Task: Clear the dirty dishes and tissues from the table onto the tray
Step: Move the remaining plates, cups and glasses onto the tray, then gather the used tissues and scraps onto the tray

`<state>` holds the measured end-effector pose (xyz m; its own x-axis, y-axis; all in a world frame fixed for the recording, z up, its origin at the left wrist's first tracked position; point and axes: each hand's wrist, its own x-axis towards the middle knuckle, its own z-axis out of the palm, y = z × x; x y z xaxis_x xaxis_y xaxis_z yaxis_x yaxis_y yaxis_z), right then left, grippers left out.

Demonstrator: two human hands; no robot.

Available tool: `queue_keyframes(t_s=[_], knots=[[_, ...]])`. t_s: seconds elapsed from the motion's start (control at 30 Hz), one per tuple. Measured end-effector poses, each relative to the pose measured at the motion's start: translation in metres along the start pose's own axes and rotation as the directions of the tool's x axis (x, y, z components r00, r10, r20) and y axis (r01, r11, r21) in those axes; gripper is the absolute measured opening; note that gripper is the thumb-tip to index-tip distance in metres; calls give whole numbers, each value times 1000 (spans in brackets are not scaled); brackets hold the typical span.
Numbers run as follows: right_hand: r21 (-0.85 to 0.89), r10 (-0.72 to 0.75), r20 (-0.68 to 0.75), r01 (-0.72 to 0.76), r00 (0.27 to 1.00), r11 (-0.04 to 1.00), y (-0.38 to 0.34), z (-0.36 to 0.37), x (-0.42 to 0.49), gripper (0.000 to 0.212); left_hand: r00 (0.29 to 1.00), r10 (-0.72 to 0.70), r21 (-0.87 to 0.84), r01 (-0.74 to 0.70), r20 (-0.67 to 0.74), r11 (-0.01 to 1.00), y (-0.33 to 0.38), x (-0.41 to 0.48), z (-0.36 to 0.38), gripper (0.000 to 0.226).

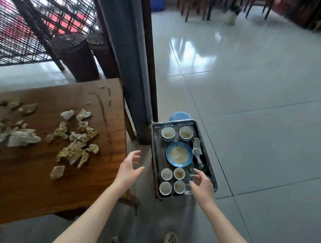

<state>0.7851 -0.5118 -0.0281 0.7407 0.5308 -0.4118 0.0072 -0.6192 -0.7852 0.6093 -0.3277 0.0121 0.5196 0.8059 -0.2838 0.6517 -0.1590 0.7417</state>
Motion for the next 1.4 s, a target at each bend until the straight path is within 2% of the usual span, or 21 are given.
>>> queue_keyframes(t_s=[0.2, 0.4, 0.53, 0.8, 0.93, 1.1, 1.23, 1.4], knots=[[-14, -113, -37, 112, 993, 994, -61, -6, -1, 45, 991, 30, -111, -45, -132, 993, 5, -7, -64, 47], [-22, -185, -37, 184, 982, 983, -107, 29, -26, 41, 972, 36, -192, -83, -234, 978, -20, -23, -127, 47], [-33, -234, -55, 233, 971, 972, -145, 74, -43, 38, 958, 24, -229, -92, -285, 969, -54, -40, -186, 46], [-66, -410, 109, 419, 905, 906, -210, 214, -107, 34, 897, -105, -288, -25, -429, 957, -158, -100, -307, 38], [-99, -452, 199, 476, 870, 874, -217, 283, -141, 34, 876, -173, -324, 21, -450, 946, -213, -133, -345, 37], [-134, -427, 288, 477, 857, 869, -215, 347, -176, 32, 832, -269, -375, 80, -485, 923, -270, -166, -372, 33], [-152, -394, 316, 456, 863, 877, -213, 365, -193, 34, 832, -297, -398, 101, -469, 912, -294, -173, -380, 32], [-173, -389, 274, 443, 880, 880, -214, 357, -186, 33, 859, -306, -428, 114, -411, 897, -301, -159, -373, 32]])
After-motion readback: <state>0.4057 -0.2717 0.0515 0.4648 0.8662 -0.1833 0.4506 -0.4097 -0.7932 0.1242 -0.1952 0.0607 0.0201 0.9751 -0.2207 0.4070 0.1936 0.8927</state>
